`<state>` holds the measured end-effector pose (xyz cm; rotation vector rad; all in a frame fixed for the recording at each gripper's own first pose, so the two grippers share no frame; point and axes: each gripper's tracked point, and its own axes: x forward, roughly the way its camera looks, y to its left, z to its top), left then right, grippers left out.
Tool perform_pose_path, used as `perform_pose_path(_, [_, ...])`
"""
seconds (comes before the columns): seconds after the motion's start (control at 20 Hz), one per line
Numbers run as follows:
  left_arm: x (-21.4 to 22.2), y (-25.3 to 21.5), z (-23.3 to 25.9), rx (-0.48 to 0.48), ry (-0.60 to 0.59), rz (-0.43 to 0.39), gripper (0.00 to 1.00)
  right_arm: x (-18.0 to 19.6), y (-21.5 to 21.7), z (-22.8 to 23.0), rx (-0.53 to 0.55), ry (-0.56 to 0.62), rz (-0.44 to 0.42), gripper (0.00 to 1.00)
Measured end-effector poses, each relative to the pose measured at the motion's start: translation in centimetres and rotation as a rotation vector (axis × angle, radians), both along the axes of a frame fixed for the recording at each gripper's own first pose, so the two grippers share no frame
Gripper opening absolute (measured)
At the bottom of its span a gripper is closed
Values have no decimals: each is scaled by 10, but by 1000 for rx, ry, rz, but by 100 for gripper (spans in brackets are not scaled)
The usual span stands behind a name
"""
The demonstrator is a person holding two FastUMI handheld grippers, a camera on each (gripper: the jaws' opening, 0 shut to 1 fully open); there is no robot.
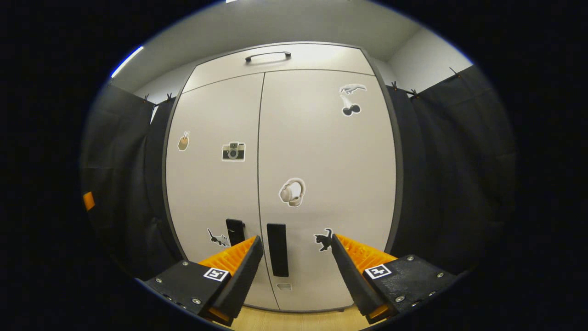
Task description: Open the right door of the double-door shoe cabinet with the right hand, and open the left door with the left hand.
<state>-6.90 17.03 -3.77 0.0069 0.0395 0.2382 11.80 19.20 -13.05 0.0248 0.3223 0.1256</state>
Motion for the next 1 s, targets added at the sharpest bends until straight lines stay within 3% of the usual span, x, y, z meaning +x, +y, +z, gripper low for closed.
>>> perform_pose_path(0.25, [-4, 23, -19, -2, 42, 46, 94, 34, 11, -42, -1, 64, -22, 83])
perform_pose_path(0.55, [3, 19, -32, 9, 62, 35, 94, 52, 30, -74, 29, 135, -10, 67])
perform_pose_path(0.7, [6, 16, -37, 9, 72, 22, 98, 58, 33, -83, 46, 152, -24, 52])
perform_pose_path(0.85, [7, 13, -41, -8, 84, 11, 96, 62, 37, -86, 106, 139, -31, 43])
perform_pose_path(1.0, [9, 9, -46, -19, 93, 0, 96, 61, 38, -88, 90, 128, -21, 33])
